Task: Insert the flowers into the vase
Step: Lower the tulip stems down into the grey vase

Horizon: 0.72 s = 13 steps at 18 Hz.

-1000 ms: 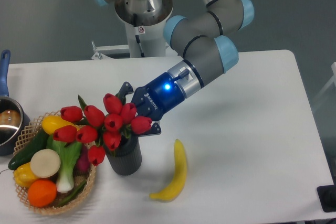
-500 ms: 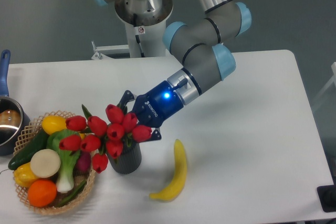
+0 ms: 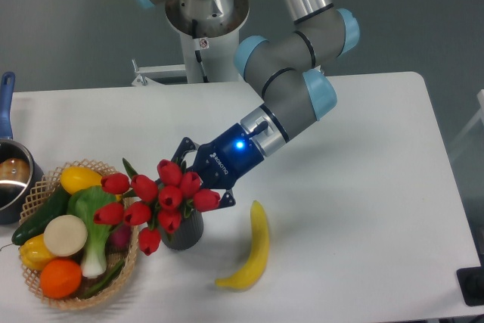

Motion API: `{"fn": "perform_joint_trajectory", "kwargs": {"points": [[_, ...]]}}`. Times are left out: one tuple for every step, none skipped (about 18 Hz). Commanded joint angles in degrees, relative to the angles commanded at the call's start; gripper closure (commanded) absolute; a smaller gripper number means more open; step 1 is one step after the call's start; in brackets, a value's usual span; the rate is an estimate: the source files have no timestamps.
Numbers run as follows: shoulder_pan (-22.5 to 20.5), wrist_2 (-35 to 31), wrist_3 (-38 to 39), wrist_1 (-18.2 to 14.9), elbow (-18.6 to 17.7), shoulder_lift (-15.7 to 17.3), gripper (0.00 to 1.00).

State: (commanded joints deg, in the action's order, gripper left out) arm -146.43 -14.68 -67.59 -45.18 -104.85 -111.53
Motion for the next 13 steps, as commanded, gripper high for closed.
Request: {"fn": "perform_joint_trajectory", "kwargs": {"points": [[0.0,0.0,0.0,-0.1,0.0,0.0,0.4],[0.0,0.0,0.0,-0.1,0.0,0.1,0.39],[-0.1,0.0,0.0,-0.1,-0.1,0.2,0.38],[-0.1,0.0,0.1,-0.1,-0.1,0.2,0.38],[-0.1,0.0,0.1,-0.1,-0.2,0.2,0.38],[-0.1,0.0,0.0,-0.1,-0.4,0.2,0.38],[-0.1,-0.1,0.0,-0.1,-0.5,0.3,0.35],[-0.2,-0.1,-0.3,-0.1,-0.8,0.3,0.27],[-0.2,-0.1,-0.7,-0.1,-1.1,0.4,0.27],[-0.3,-0.1,-1.2,-0.1,-1.3,0.4,0.23],[-0.4,-0.1,-1.8,-0.1,-1.7,0.4,0.18],[-0.4,-0.1,-2.4,-0.1,-1.8,0.4,0.09],[-0.5,-0.2,-2.5,-0.2,-1.8,0.5,0.0]]}}
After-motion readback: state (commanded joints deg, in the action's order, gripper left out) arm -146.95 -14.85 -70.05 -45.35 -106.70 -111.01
